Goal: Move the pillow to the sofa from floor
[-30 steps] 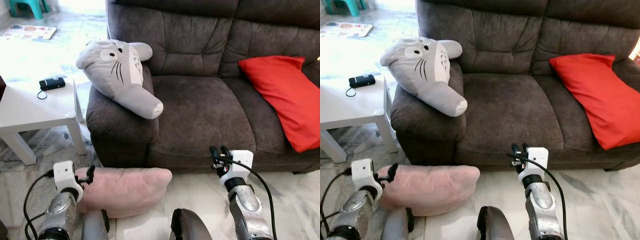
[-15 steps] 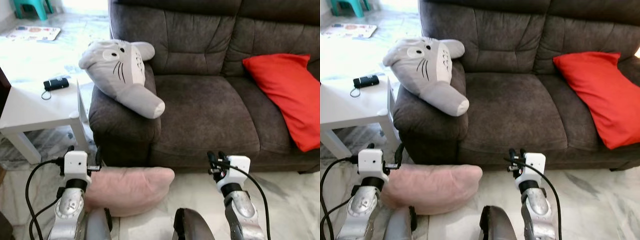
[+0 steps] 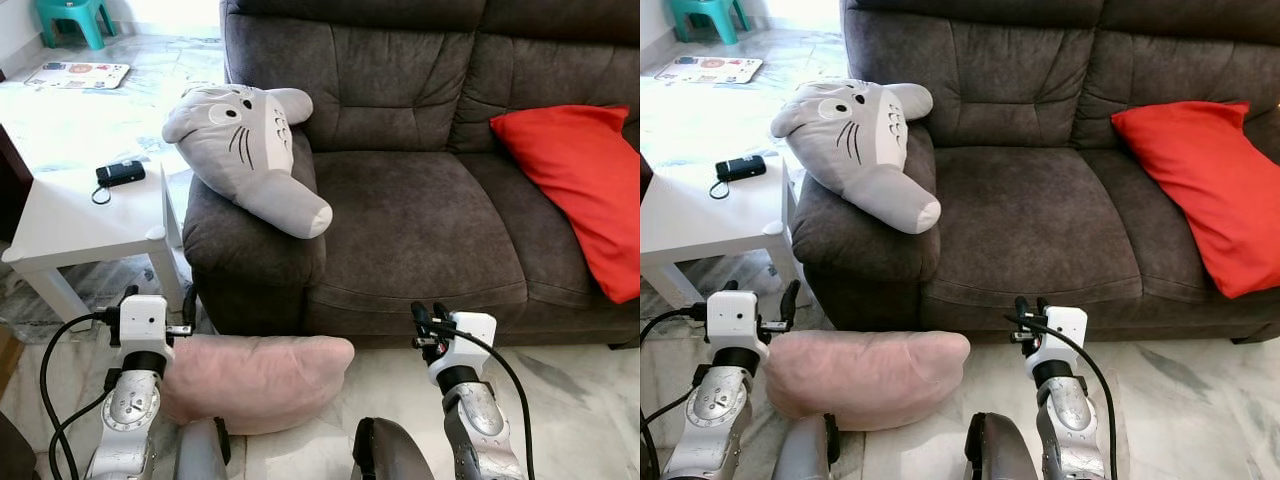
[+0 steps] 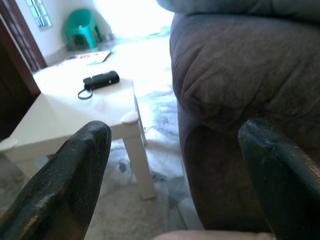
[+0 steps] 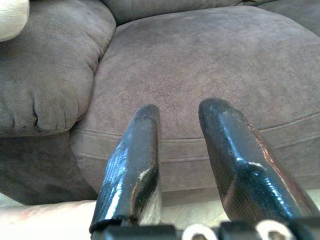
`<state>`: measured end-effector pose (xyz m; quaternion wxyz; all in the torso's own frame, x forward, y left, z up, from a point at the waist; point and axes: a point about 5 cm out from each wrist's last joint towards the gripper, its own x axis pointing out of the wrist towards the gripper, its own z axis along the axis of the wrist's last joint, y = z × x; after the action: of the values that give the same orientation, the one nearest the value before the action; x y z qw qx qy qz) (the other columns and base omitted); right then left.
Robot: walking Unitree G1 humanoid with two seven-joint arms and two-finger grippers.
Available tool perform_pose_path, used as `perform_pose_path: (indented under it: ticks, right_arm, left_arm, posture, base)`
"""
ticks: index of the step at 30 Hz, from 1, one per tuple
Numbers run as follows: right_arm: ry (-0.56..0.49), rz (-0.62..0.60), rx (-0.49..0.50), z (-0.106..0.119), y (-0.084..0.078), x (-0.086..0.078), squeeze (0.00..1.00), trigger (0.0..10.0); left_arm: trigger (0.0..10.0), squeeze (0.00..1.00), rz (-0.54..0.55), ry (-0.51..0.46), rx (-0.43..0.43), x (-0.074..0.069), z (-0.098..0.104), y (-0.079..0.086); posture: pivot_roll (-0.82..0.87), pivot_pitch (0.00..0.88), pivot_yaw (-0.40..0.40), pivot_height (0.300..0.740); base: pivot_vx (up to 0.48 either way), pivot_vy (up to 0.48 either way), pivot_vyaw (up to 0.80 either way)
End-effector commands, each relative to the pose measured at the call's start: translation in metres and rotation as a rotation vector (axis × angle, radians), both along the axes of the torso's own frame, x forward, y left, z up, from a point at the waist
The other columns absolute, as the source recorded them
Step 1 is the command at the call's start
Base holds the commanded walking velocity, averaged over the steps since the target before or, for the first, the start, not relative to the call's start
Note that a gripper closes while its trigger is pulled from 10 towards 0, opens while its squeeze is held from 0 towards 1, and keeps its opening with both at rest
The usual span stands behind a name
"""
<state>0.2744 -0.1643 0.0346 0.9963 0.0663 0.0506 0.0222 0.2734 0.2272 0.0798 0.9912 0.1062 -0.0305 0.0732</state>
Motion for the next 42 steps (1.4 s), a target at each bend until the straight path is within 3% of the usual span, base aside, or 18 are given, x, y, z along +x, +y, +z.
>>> perform_pose_path:
  ticks: [1, 5, 22, 28, 35, 39, 40, 42]
  right_arm:
    - [-0.013, -0.015, 0.005, 0.002, -0.004, 0.001, 0.00, 10.0]
    - [-0.014, -0.006, 0.008, 0.002, -0.003, 0.002, 0.00, 10.0]
    - [-0.021, 0.024, -0.003, 0.003, -0.002, 0.001, 0.00, 10.0]
    - [-0.007, 0.023, -0.011, 0.003, -0.004, 0.001, 0.00, 10.0]
    - [-0.013, 0.029, -0.019, 0.006, -0.009, 0.002, 0.00, 10.0]
    - [-0.020, 0.040, -0.026, 0.009, -0.010, 0.004, 0.00, 10.0]
    - [-0.020, 0.040, -0.026, 0.009, -0.010, 0.004, 0.00, 10.0]
    - [-0.025, 0.046, -0.030, 0.012, -0.011, 0.005, 0.00, 10.0]
  left_arm:
    - [10.0, 0.00, -0.005, 0.013, -0.016, -0.002, -0.001, 0.000]
    - [10.0, 0.00, -0.013, 0.031, -0.033, -0.003, -0.004, -0.001]
    - [10.0, 0.00, -0.021, 0.097, -0.099, -0.003, -0.009, 0.011]
    - [10.0, 0.00, -0.008, 0.149, -0.232, 0.004, -0.010, 0.027]
    - [10.0, 0.00, 0.009, 0.253, -0.381, 0.011, -0.012, 0.059]
    - [10.0, 0.00, -0.018, 0.281, -0.564, 0.012, -0.017, 0.068]
    - [10.0, 0.00, -0.018, 0.281, -0.564, 0.012, -0.017, 0.068]
    - [10.0, 0.00, -0.040, 0.301, -0.693, 0.014, -0.020, 0.073]
  posture:
    - [0.12, 0.058, -0.108, 0.576]
    - [0.12, 0.068, -0.113, 0.576]
    - [0.11, 0.086, -0.121, 0.488]
    - [0.11, 0.092, -0.130, 0.488]
    - [0.10, 0.098, -0.145, 0.488]
    - [0.08, 0.105, -0.158, 0.488]
    - [0.08, 0.105, -0.158, 0.488]
    - [0.07, 0.112, -0.168, 0.488]
  base:
    - [0.000, 0.000, 0.00]
    - [0.000, 0.000, 0.00]
    - [0.000, 0.000, 0.00]
    - [0.000, 0.000, 0.00]
    - [0.000, 0.000, 0.00]
    - [0.000, 0.000, 0.00]
    - [0.000, 0.000, 0.00]
    - [0.000, 0.000, 0.00]
